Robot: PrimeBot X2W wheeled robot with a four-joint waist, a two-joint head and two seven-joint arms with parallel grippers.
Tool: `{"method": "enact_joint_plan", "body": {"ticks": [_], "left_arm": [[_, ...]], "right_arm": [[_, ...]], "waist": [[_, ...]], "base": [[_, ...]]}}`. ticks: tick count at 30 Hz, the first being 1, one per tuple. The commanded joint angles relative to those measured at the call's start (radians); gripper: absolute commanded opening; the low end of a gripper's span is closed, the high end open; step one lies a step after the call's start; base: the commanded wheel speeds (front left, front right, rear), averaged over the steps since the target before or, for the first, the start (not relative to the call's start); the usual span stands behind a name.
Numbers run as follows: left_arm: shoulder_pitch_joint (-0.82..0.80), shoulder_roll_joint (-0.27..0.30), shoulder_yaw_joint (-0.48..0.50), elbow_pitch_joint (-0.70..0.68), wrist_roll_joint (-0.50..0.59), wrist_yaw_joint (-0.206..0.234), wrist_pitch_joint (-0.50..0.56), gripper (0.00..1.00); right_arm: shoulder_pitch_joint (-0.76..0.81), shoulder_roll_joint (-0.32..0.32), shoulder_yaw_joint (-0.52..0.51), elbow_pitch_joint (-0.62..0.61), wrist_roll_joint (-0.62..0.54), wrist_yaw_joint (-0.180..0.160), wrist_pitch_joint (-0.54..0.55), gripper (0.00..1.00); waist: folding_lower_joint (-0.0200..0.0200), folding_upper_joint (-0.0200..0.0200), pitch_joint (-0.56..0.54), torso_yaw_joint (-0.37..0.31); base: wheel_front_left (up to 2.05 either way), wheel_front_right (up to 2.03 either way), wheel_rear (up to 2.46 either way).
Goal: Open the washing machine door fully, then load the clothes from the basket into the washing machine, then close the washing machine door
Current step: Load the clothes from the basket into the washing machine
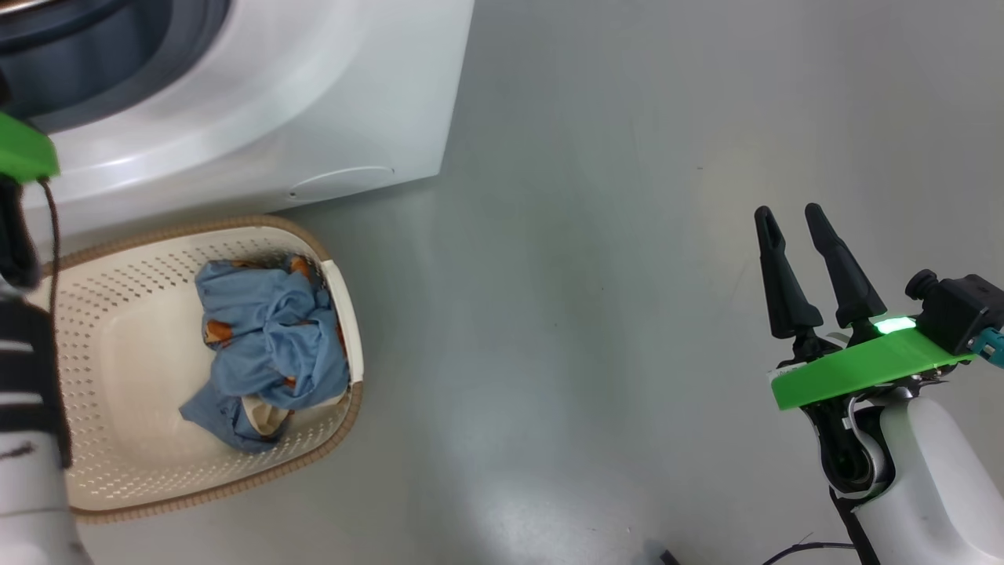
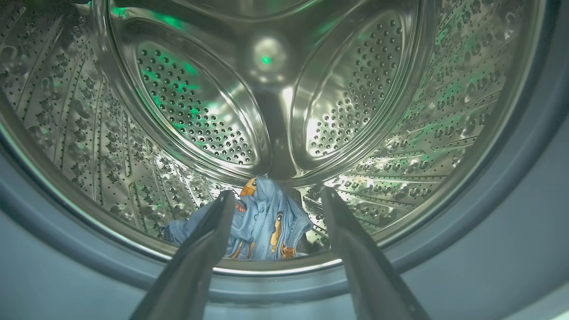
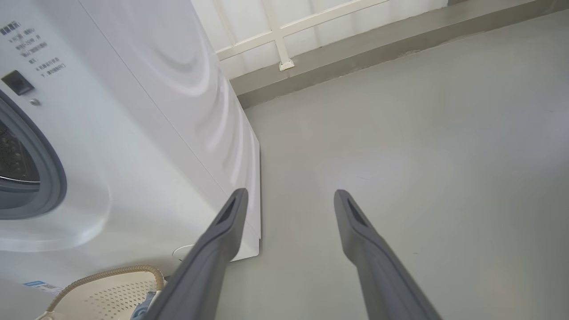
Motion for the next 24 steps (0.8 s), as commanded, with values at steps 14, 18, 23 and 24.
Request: {"method": "enact_joint_plan", "body": {"ticks": [14, 18, 23, 24], "left_arm": [[0.304, -0.035, 0.023, -0.165, -0.017, -0.003, -0.005, 1.00], [0.364, -0.045, 0.018, -0.193, -0.023, -0.003, -0.005, 1.00], [0.496, -0.056, 0.009, -0.260, -0.018, -0.003, -0.005, 1.00], [0.519, -0.059, 0.008, -0.272, -0.016, -0.003, -0.005, 1.00]], "right_arm": [[0.076, -0.050, 0.004, -0.005, -0.009, 0.002, -0.008, 1.00], [0.089, -0.060, 0.004, -0.002, -0.008, 0.002, -0.008, 1.00], [0.123, -0.076, 0.001, 0.006, -0.006, 0.002, -0.008, 1.00], [0.130, -0.078, 0.002, 0.008, -0.005, 0.002, -0.008, 1.00]], "waist": [[0.0000, 0.0000, -0.122, 0.062], [0.0000, 0.0000, -0.152, 0.073], [0.0000, 0.0000, -0.213, 0.094], [0.0000, 0.0000, -0.224, 0.096]], "base": [[0.00, 0.00, 0.00], [0.00, 0.00, 0.00], [0.00, 0.00, 0.00], [0.00, 0.00, 0.00]]}}
